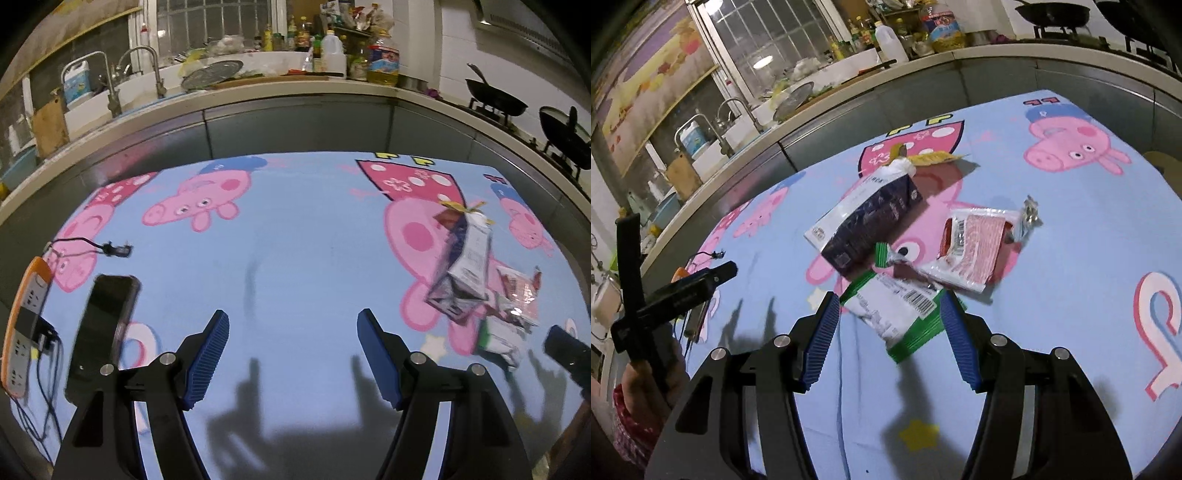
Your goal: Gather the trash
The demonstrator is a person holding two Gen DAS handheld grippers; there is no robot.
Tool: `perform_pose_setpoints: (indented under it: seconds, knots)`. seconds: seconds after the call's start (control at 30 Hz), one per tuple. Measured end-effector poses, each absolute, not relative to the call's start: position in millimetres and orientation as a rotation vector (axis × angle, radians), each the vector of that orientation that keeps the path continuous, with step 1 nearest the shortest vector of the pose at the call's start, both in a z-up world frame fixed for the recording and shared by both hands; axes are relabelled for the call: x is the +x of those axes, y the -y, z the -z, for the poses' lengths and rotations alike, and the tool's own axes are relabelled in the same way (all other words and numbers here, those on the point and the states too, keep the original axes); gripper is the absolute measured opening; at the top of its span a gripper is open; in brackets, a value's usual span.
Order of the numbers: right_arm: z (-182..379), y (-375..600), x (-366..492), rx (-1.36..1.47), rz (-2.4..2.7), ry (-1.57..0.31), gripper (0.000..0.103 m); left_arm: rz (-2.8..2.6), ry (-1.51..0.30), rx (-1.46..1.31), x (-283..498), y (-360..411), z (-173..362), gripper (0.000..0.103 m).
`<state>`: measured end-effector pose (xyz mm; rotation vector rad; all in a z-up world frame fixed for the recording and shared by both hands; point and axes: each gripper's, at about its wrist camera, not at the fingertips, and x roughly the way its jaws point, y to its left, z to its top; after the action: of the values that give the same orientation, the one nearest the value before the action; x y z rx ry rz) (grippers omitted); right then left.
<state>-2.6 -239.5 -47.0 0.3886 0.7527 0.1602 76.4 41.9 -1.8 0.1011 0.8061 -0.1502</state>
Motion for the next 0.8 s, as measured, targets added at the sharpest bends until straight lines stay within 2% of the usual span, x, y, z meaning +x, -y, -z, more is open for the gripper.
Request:
perform_pose_setpoints:
  seconds: [0.1,0.27,0.43,0.5,0.6,0.67,0.8]
  knots:
    - [47.9,236.4,-6.3,0.381,-0.172,-0.752,0.058,0.152,-0.822,0.089,67.9,-33.4,6.4,0.072]
    - [51.0,240.5,-14.8,0.395,-0.159,-0.76,0.065,0.164,-0.865,0.07,51.0,-16.3,20.8,0.084]
    - [52.4,252.3,-29.3,0.419,-0.124,-0.765,0.075,0.176,-0.89,0.064,34.6,-0.1,25.4,0.086]
    - [51.8,256.9,-33.9,0.428,-0.113,-0.758,0.081,0.17,-0.889,0.08,29.7,6.0,25.1,0.089]
    - [49.8,262.1,-39.9,0.436,-0.108,-0.741,0.083,0.17,-0.874,0.104,22.0,13.6,22.5,0.091]
    - [48.8,263.5,-43.0,0.437,-0.11,-0.734,0.084,0.169,-0.865,0.109,17.4,15.9,20.7,0.097]
    - [48.1,262.5,-45.2,0.44,-0.126,-0.73,0.084,0.159,-0.836,0.123,9.1,18.3,14.9,0.099]
